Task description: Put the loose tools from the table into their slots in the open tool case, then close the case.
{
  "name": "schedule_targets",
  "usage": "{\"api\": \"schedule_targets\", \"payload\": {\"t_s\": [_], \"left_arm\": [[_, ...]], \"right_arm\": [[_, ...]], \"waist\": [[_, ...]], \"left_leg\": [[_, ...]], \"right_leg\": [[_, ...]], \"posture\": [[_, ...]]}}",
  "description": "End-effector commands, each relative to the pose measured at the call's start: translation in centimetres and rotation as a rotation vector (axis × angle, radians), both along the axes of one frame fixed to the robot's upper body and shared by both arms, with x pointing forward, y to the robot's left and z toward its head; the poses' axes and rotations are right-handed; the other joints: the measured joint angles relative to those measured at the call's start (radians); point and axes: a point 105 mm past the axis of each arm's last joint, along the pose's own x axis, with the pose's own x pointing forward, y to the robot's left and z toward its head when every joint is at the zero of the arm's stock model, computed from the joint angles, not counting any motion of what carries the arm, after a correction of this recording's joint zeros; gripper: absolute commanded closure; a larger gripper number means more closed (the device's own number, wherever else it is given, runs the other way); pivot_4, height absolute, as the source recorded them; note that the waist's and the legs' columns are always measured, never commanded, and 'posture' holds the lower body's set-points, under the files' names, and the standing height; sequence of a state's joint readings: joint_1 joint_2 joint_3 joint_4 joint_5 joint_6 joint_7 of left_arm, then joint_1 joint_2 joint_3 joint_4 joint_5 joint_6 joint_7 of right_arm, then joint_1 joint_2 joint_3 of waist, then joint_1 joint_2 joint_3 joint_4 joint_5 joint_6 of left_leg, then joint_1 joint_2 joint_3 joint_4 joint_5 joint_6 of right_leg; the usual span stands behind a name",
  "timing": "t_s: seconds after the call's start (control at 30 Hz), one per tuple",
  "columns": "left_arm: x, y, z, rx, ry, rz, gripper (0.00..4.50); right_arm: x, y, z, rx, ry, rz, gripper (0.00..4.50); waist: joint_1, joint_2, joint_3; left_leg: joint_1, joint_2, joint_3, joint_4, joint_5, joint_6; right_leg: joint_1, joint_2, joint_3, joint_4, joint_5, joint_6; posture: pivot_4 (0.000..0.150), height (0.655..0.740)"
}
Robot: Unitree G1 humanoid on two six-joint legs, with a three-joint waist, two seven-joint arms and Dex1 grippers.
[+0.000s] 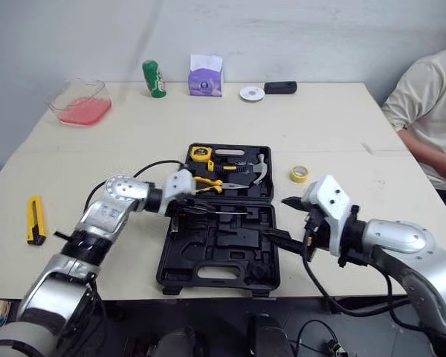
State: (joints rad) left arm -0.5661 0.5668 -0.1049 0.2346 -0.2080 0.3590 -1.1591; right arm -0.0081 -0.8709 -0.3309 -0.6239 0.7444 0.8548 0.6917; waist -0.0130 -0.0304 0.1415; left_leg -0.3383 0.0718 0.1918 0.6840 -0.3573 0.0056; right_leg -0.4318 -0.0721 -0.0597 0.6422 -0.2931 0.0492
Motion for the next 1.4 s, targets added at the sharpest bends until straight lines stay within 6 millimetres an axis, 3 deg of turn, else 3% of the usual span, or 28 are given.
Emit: {"api": "schedule_targets", "payload": {"t_s": [0.03, 0.1, 0.17, 0.23, 0.4, 0.5, 0.63, 0.77, 0.87, 1.0, 1.1, 1.23, 1.4], "left_arm": [[-1.2, 4.0, 2.5, -0.115, -0.025, 0.161, 2.08], [-2.9, 8.4, 2.4, -0.166, -0.001, 0.354, 1.07], [-4.5, 11.4, 2.5, -0.204, 0.011, 0.5, 0.07], [-5.9, 13.7, 2.6, -0.235, 0.019, 0.618, 0.02], [-11.0, 24.0, 1.8, -0.226, 0.023, 1.05, 0.02], [-12.7, 27.3, 1.6, -0.187, 0.02, 1.171, 0.02], [-13.4, 29.6, 1.7, -0.142, -0.011, 1.247, 0.02], [-14.5, 31.3, 1.0, -0.057, -0.013, 1.326, 0.02], [-14.4, 30.9, 1.2, -0.055, -0.016, 1.306, 0.02], [-12.7, 26.7, 2.7, -0.11, -0.005, 1.107, 0.02], [-11.4, 21.6, 3.8, -0.14, 0.024, 0.876, 0.02], [-10.5, 17.0, 5.2, -0.167, 0.044, 0.686, 0.02], [-9.1, 7.6, 8.6, -0.204, 0.013, 0.27, 0.02]], "right_arm": [[-0.7, -3.6, 0.8, -0.032, -0.017, -0.108, 0.0], [-1.2, -7.3, 0.5, -0.043, -0.001, -0.24, 0.0], [-1.8, -10.2, 0.4, -0.055, 0.011, -0.33, 0.0], [-2.4, -12.4, 0.4, -0.077, 0.016, -0.393, 0.0], [-3.6, -18.8, 0.7, -0.117, 0.01, -0.579, 0.0], [-3.8, -21.1, 0.5, -0.158, 0.03, -0.6, 0.0], [-2.8, -22.8, 0.9, -0.188, 0.017, -0.616, 0.0], [-0.7, -22.1, 1.6, -0.169, -0.019, -0.591, 0.0], [-0.1, -20.7, 1.6, -0.159, -0.029, -0.555, 0.0], [0.3, -16.4, 1.4, -0.117, -0.036, -0.477, 0.0], [0.4, -12.6, 1.1, -0.063, -0.044, -0.429, 0.0], [0.6, -9.8, 0.9, -0.01, -0.045, -0.435, 0.0], [1.6, -5.5, 0.6, 0.14, -0.061, -0.581, 0.0]], "waist": [[-0.011, 0.0, 0.002], [-0.015, 0.0, 0.004], [-0.016, 0.0, 0.005], [-0.015, -0.001, 0.008], [-0.015, -0.001, 0.012], [-0.014, 0.002, 0.014], [-0.017, 0.004, 0.016], [-0.03, 0.006, 0.017], [-0.037, 0.006, 0.017], [-0.036, 0.006, 0.018], [-0.03, 0.006, 0.018], [-0.028, 0.006, 0.018], [-0.022, 0.006, 0.018]], "left_leg": [[0.0, 0.0, 0.0, -0.001, 0.0, 0.0], [0.0, 0.0, -0.001, -0.002, 0.0, -0.001], [0.002, 0.0, -0.001, -0.002, -0.001, -0.001], [0.003, 0.0, -0.001, -0.002, -0.001, -0.001], [0.003, 0.0, -0.002, -0.005, -0.003, -0.002], [0.003, -0.001, -0.002, -0.007, -0.005, -0.002], [0.003, -0.004, -0.002, -0.012, -0.006, -0.004], [0.003, -0.005, -0.002, -0.017, -0.004, -0.006], [0.003, -0.004, -0.002, -0.022, -0.004, -0.009], [-0.002, -0.002, -0.002, -0.024, -0.001, -0.009], [-0.003, -0.002, -0.002, -0.023, -0.002, -0.013], [-0.002, -0.004, -0.002, -0.021, -0.002, -0.015], [-0.001, -0.005, -0.002, -0.02, 0.001, -0.016]], "right_leg": [[-0.001, 0.0, 0.0, 0.0, 0.0, 0.0], [-0.001, 0.0, 0.0, 0.0, -0.001, 0.0], [0.001, 0.0, 0.0, -0.001, -0.001, 0.0], [0.002, -0.001, 0.0, -0.002, -0.001, 0.0], [0.002, -0.002, -0.001, -0.005, -0.002, -0.001], [0.002, -0.003, -0.003, -0.008, -0.004, -0.005], [0.002, -0.007, -0.003, -0.013, -0.008, -0.012], [0.001, -0.008, -0.003, -0.014, -0.006, -0.009], [-0.002, -0.007, -0.004, -0.014, -0.002, -0.002], [-0.009, -0.004, -0.005, -0.012, -0.004, -0.004], [-0.01, -0.005, -0.005, -0.01, -0.004, -0.004], [-0.01, -0.005, -0.003, -0.006, -0.004, -0.004], [-0.01, -0.005, -0.001, -0.003, -0.004, -0.004]], "posture": [[0.15, 0.74], [0.15, 0.74], [0.15, 0.74], [0.15, 0.74], [0.15, 0.74], [0.15, 0.74], [0.15, 0.74], [0.15, 0.74], [0.15, 0.74], [0.15, 0.74], [0.15, 0.74], [0.15, 0.74], [0.15, 0.74]]}}
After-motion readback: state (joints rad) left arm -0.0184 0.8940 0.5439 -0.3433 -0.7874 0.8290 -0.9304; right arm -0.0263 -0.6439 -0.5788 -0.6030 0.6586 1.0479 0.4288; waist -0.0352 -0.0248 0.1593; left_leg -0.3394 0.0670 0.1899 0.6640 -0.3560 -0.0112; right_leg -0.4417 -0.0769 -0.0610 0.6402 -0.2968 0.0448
